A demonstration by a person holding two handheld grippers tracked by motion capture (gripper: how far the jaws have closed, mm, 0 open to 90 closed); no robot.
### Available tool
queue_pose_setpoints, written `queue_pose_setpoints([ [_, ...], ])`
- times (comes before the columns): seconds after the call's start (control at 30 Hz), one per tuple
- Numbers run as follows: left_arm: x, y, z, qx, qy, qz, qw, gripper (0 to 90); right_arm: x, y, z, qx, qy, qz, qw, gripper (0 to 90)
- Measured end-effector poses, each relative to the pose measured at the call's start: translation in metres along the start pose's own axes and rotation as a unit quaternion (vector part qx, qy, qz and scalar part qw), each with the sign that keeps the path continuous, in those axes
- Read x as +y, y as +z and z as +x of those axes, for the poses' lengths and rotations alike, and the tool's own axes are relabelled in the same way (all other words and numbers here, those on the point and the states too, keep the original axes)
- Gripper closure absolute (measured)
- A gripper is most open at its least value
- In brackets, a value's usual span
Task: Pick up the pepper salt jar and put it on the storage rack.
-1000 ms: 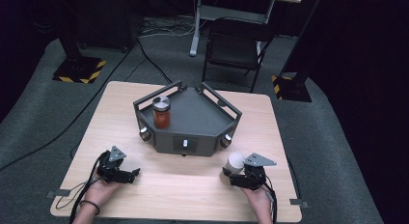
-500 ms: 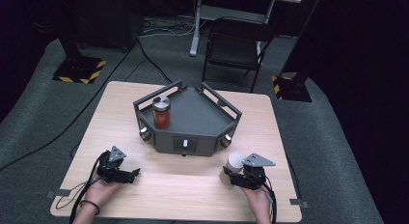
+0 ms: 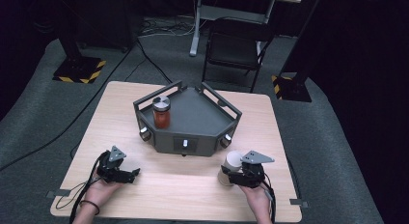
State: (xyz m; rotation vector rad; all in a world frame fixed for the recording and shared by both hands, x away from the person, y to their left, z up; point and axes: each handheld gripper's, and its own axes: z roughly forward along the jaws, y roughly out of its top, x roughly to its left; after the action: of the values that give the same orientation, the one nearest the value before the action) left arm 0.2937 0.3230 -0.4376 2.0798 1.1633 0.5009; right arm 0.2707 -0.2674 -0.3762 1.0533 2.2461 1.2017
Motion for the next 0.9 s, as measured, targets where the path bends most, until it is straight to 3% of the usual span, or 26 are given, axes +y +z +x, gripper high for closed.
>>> queue_pose_setpoints([
  [0.13,0.0,0.0,0.0,0.0,0.0,0.0,1.0,3.0,0.009,-0.003,0.004,-0.004,-0.014,0.003,0.9999,34.2],
  [0.6,0.0,0.0,0.0,0.0,0.0,0.0,1.0,3.1,0.033,-0.014,0.003,-0.002,-0.027,-0.008,0.9996,34.2],
  [0.9,0.0,0.0,0.0,0.0,0.0,0.0,1.0,3.0,0.052,-0.02,-0.003,0.003,-0.018,-0.016,0.9997,34.2],
])
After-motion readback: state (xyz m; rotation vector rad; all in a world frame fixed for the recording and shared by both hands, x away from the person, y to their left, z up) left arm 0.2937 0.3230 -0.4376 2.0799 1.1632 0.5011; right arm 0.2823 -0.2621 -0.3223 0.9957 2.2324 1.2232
